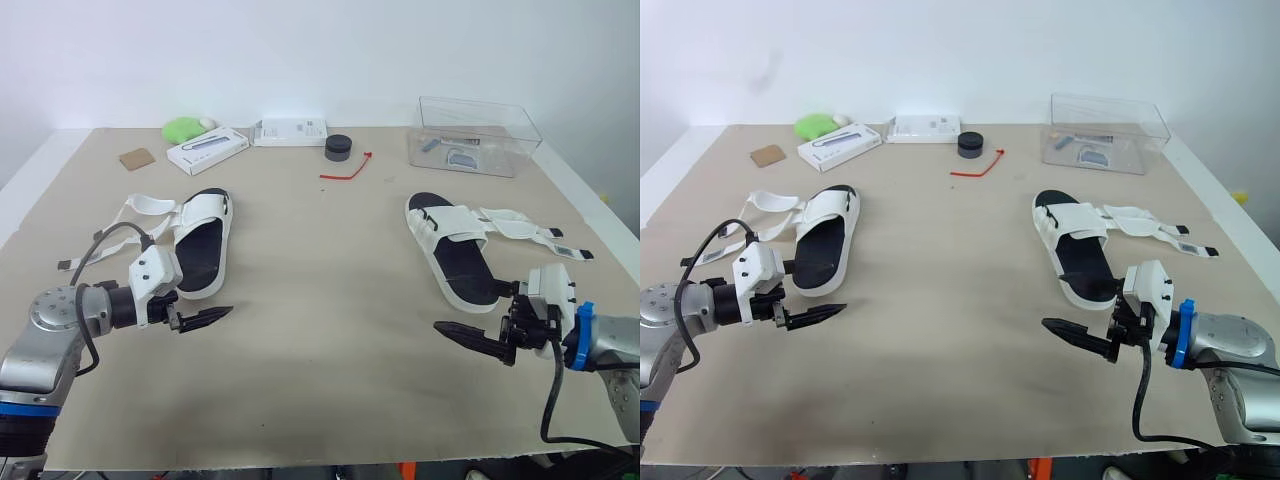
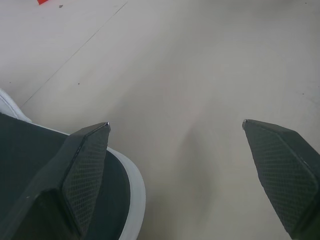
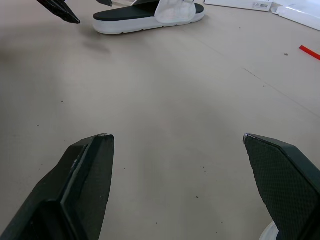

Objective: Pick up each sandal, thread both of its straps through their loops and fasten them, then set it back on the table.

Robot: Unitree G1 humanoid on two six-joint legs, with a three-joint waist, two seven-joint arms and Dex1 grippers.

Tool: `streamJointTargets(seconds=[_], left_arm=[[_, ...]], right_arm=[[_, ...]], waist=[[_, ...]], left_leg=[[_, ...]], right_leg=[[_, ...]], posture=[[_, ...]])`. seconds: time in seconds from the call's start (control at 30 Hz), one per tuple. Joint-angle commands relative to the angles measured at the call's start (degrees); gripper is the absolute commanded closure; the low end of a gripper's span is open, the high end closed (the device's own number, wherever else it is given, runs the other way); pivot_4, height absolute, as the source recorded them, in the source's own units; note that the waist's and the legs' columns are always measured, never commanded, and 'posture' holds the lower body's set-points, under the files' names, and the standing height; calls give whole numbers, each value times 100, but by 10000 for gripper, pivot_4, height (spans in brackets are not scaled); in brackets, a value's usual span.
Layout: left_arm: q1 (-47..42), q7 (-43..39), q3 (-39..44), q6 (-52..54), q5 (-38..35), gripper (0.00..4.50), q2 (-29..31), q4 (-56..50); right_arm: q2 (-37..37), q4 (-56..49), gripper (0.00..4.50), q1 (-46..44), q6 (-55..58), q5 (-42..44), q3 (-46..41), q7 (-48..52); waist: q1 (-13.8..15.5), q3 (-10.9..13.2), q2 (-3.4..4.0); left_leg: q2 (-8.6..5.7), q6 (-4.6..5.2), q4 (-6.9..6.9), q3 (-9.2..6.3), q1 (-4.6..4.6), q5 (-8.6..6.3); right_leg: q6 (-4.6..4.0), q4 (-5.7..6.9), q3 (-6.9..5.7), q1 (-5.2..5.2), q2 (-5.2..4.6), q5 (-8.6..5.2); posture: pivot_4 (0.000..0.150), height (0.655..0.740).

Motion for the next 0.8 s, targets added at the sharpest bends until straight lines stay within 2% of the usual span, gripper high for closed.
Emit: streamJointTargets(seconds=[0.03, 0.47, 0.57, 0.7, 0.8], left_arm=[[-23, 11, 142, -41, -102, 1079, 6, -151], [121, -26, 51, 54, -303, 1079, -69, -456], [213, -179, -385, -346, -109, 1079, -205, -950], [225, -96, -946, -78, -283, 1079, -559, -1592], [96, 171, -1299, 124, -266, 1079, -968, -1691]], right_arm=[[55, -101, 754, -84, -42, 26, -106, -94], [286, -497, 754, -61, 482, 128, -165, -812], [329, -638, 754, -259, 1296, 286, -183, -1558], [543, -819, 754, -655, 2192, 220, -99, -2735], [776, -895, 754, -942, 2677, 162, 23, -3366]], waist=[[0, 0, 0], [1, 0, 0], [1, 0, 0], [1, 1, -1], [1, 0, 0]], left_leg=[[0, 0, 0, -1, 0, 0], [1, -1, 0, 1, 1, -1], [1, -1, 0, 1, 0, -1], [-4, -3, 2, 13, -1, -1], [-4, -3, 3, 17, 1, -1]], right_leg=[[0, 0, 0, 0, 0, 0], [0, 0, 2, -1, 1, 0], [0, 0, 3, -1, 0, 0], [9, 0, 21, -1, -4, 5], [12, 1, 27, -1, -2, 7]], posture=[[1500, 7400], [1500, 7400], [1500, 7400], [1500, 7400], [1500, 7400]])
